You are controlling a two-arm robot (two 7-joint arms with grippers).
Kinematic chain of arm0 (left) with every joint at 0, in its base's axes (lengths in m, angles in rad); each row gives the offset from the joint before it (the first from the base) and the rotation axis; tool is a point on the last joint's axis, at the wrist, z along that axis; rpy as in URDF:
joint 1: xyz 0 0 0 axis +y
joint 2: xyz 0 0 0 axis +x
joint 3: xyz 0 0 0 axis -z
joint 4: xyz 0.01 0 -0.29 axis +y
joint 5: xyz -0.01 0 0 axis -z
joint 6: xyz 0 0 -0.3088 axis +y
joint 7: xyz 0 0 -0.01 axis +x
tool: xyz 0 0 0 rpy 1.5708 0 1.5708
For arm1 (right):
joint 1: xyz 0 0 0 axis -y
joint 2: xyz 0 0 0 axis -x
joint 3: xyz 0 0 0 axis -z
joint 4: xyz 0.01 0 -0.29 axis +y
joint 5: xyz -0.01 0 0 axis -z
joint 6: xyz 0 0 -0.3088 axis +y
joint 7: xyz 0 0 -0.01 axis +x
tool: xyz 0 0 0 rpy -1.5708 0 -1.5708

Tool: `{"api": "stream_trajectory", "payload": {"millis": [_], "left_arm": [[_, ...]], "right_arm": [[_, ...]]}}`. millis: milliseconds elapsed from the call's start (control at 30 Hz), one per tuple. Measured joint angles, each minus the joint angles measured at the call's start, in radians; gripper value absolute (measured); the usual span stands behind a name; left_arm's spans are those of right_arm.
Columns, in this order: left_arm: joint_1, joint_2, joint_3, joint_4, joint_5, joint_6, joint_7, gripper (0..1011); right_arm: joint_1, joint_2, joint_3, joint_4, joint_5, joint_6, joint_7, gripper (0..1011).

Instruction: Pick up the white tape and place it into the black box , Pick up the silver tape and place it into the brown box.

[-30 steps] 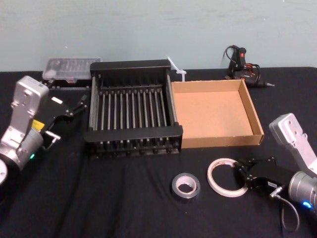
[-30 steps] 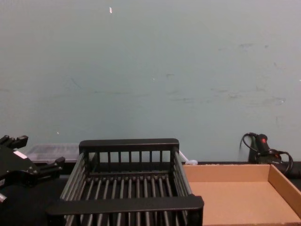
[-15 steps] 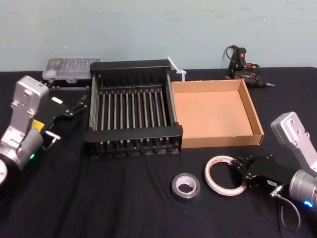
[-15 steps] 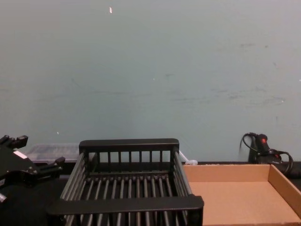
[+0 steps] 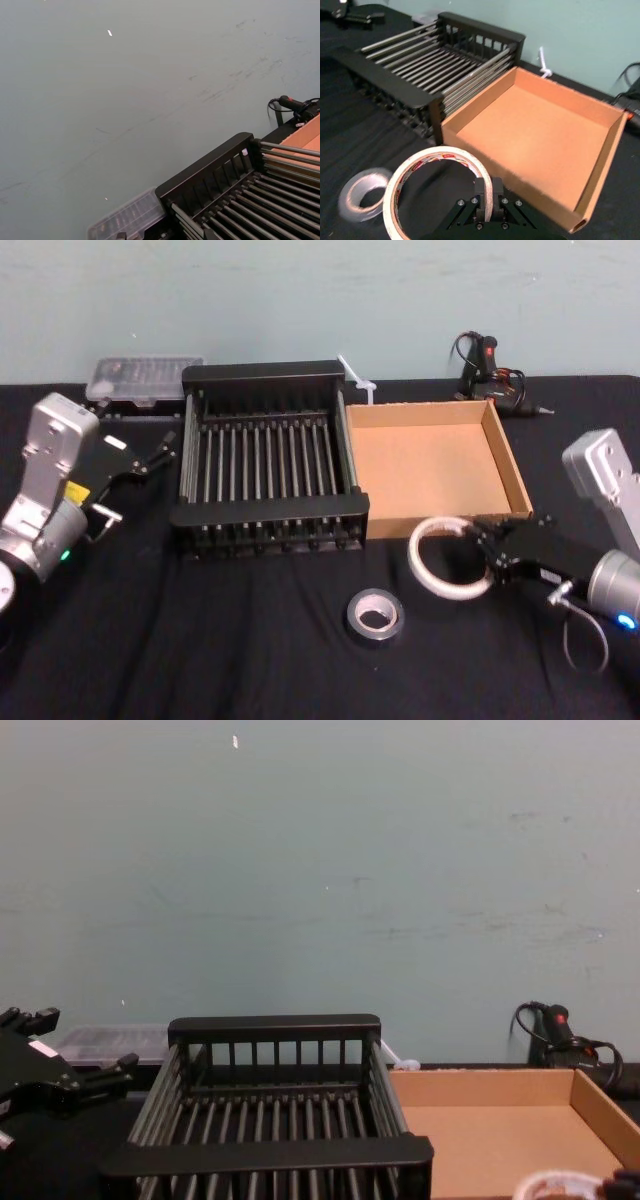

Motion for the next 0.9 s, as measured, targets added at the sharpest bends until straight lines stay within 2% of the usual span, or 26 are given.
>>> {"api": "stream_trajectory", "payload": {"millis": [300,900], "left_arm": [[0.000,0.000,0.000,0.000,0.000,0.000,0.000,1001],[0.000,0.000,0.000,0.000,0.000,0.000,0.000,1001]], "right_arm": [[0.082,-0.036,-0.013,0.046,-0.018,-0.011,-0.032,93],[0.239,-0.127,-0.059,0.168,-0.060,-0.035,-0.034,93]]}}
